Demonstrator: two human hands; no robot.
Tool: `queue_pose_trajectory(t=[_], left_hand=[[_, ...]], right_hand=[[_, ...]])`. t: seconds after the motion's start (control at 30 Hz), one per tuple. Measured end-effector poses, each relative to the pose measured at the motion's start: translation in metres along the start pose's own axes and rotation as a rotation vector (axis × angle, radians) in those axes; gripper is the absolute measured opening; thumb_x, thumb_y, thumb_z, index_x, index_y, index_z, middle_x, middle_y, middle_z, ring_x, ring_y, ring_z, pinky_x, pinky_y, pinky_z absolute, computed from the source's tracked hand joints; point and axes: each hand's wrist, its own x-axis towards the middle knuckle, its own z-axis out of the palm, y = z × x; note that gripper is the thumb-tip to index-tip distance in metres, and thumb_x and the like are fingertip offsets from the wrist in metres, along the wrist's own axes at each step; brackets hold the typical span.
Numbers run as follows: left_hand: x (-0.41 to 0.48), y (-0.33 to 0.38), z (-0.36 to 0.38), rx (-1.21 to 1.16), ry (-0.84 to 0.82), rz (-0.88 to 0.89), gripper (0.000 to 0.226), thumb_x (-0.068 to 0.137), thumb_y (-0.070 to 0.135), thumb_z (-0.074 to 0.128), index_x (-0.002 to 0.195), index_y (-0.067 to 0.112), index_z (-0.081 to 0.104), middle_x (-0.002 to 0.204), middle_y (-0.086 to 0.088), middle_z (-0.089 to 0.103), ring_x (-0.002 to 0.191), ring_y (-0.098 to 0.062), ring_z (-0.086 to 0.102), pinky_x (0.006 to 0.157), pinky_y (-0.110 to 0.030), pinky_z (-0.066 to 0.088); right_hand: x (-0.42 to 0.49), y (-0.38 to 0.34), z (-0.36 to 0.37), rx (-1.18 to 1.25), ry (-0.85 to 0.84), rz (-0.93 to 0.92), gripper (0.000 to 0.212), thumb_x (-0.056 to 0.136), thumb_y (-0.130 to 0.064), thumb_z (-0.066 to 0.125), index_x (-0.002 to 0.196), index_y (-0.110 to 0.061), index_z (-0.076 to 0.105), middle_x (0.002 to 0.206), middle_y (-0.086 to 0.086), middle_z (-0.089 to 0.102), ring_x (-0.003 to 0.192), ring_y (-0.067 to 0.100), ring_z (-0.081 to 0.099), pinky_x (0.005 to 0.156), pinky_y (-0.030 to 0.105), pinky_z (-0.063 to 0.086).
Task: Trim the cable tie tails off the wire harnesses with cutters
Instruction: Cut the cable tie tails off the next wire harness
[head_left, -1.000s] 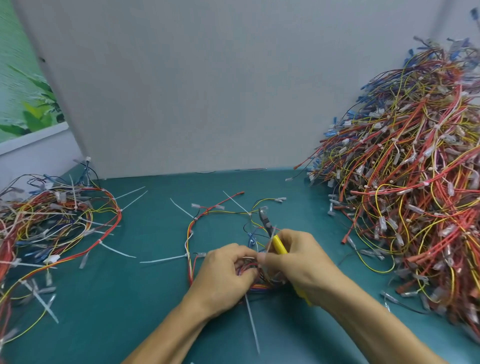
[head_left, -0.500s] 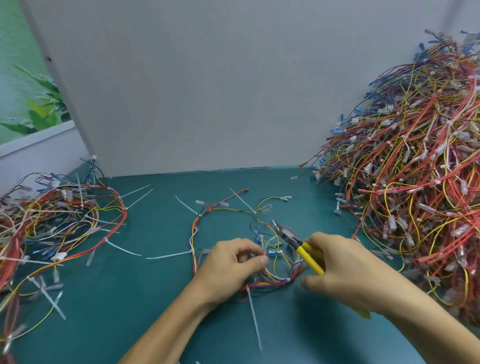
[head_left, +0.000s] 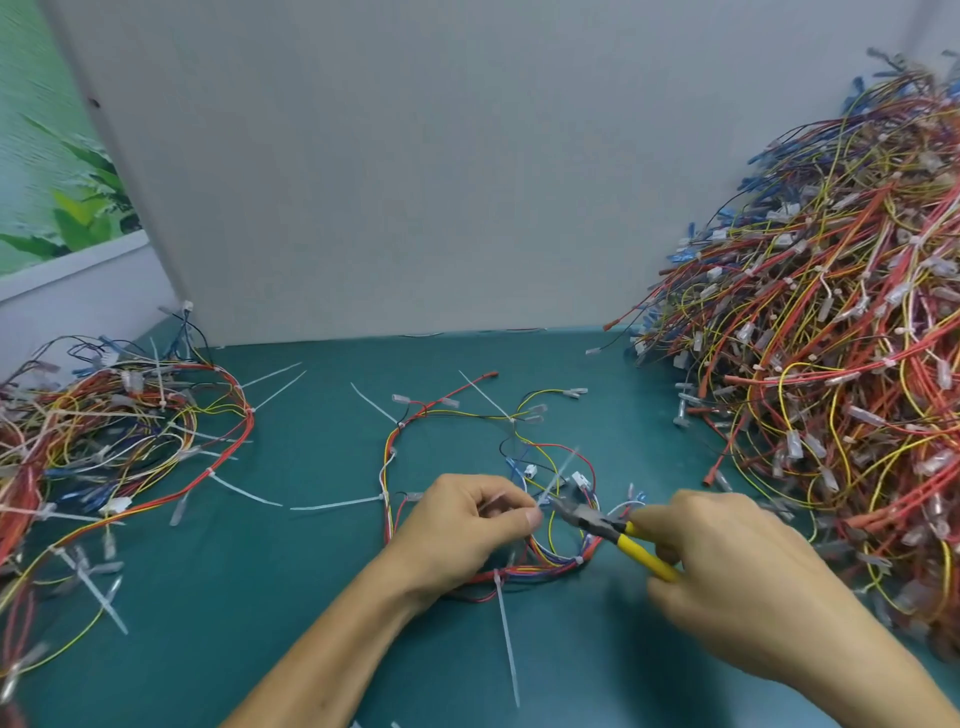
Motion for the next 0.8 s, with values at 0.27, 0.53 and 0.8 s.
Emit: queue_pose_trajectory(t=[0.27,0.53,0.8], left_hand=[[0.004,0.001,-0.001,-0.085,-0.004,-0.051,0.017,0.088,0.016,0.064,0.072,0.019,0.063,0.056,0.015,0.05,0.048,-0.002,0.04,0.052,-0.017,0.034],[0.006,-0.002,-0.002,-0.16,-0.003,-0.07,0.017,0.088,0.018,0.065,0.072,0.017,0.067,0.059,-0.001,0.044,0.048,-0.01,0.034,0.045,-0.017,0.03],[0.008,-0.003,-0.002,-0.177,0.006,-0.078,0.017,0.087,0.017,0.067,0.07,0.018,0.069,0.061,-0.004,0.046,0.047,-0.01,0.034,0.044,-0.017,0.029]], right_hand=[[0.0,-0.013,0.019,-0.027,0.043,-0.053,0.008,0.083,-0.035,0.046,0.089,-0.034,0.041,0.077,-0.011,0.031,0.099,0.017,0.053,0.065,0.031,0.031],[0.003,-0.018,0.022,-0.056,0.064,-0.045,0.024,0.086,-0.038,0.043,0.106,-0.031,0.052,0.086,-0.009,0.036,0.096,0.02,0.054,0.064,0.031,0.032],[0.002,-0.019,0.025,-0.107,0.083,-0.037,0.029,0.091,-0.042,0.039,0.115,-0.03,0.051,0.107,-0.01,0.05,0.1,0.022,0.056,0.064,0.031,0.033]])
